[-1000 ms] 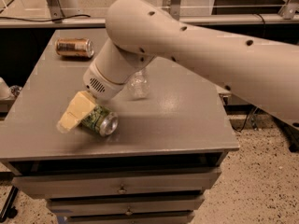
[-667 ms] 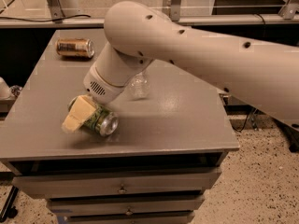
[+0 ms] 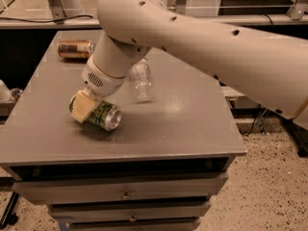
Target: Place green can upright
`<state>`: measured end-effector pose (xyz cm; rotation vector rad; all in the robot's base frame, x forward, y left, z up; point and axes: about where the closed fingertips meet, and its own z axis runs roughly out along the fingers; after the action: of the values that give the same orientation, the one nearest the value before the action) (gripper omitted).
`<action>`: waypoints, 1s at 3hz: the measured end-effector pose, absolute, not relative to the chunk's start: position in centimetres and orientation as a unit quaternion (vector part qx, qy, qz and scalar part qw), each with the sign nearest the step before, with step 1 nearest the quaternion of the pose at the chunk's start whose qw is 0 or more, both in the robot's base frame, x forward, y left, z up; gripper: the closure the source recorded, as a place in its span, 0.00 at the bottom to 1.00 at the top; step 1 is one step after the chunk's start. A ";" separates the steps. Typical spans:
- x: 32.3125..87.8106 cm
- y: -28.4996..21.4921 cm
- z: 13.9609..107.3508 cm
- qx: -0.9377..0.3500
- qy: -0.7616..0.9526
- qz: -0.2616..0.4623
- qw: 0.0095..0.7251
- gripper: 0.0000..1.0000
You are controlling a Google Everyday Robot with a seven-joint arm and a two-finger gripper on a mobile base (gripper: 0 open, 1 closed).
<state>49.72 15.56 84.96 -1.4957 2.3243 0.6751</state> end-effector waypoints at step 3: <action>51.9 12.1 91.4 -0.498 0.805 0.233 0.223 1.00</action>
Offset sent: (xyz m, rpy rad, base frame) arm 0.0361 -0.0334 0.0731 0.0599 -0.1037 -0.0746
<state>51.88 12.09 91.40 -1.3738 2.2234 0.6427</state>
